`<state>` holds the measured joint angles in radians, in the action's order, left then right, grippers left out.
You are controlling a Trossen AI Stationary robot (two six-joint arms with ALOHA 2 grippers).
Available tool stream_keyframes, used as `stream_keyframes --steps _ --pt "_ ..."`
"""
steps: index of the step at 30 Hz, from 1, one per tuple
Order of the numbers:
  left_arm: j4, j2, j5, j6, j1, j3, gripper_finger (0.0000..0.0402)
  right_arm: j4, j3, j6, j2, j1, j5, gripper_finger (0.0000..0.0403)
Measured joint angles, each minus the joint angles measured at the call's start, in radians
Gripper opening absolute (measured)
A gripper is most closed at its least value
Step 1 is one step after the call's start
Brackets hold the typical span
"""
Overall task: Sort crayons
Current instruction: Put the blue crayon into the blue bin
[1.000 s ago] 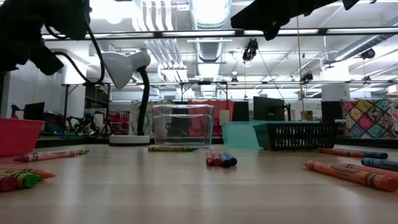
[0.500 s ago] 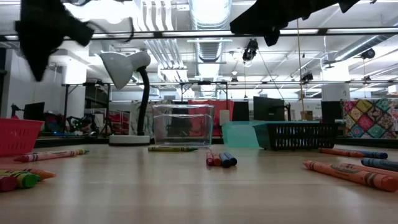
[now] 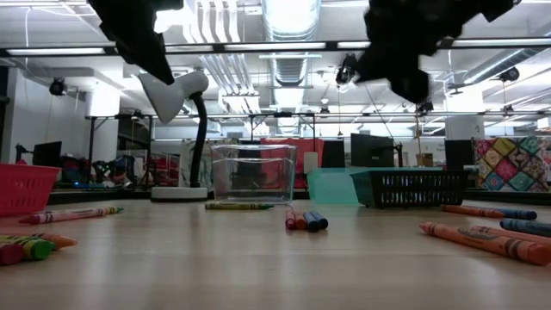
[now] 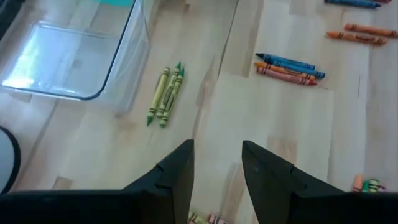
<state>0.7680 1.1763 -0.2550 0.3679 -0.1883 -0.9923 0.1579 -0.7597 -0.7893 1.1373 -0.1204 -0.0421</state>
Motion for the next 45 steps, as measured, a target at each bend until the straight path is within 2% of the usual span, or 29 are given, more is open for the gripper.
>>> stream_keyframes --steps 6,8,12,27,34,40,45 --pt "0.001 0.000 0.000 0.008 -0.015 0.001 0.0118 0.401 0.000 -0.406 0.051 -0.063 0.094 0.0063" --pt "-0.001 0.000 0.000 0.001 -0.020 0.001 0.0118 0.529 0.000 -0.501 0.076 -0.090 0.133 0.0063" --pt "-0.007 0.000 -0.001 -0.019 -0.022 0.003 0.0118 0.664 -0.003 -0.610 0.110 -0.124 0.148 0.0063" --pt "-0.024 0.000 -0.087 -0.072 -0.021 0.006 0.0118 0.657 -0.006 -0.627 0.224 -0.130 0.120 0.0063" --pt "-0.025 0.000 -0.088 -0.072 -0.021 0.007 0.0118 0.641 -0.006 -0.612 0.254 -0.128 0.117 0.0063" --pt "-0.027 0.000 -0.097 -0.072 -0.021 0.007 0.0118 0.625 -0.006 -0.618 0.245 -0.127 0.035 0.0063" --pt "-0.028 0.000 -0.098 -0.072 -0.021 0.008 0.0118 0.615 -0.006 -0.614 0.263 -0.117 0.016 0.0063"
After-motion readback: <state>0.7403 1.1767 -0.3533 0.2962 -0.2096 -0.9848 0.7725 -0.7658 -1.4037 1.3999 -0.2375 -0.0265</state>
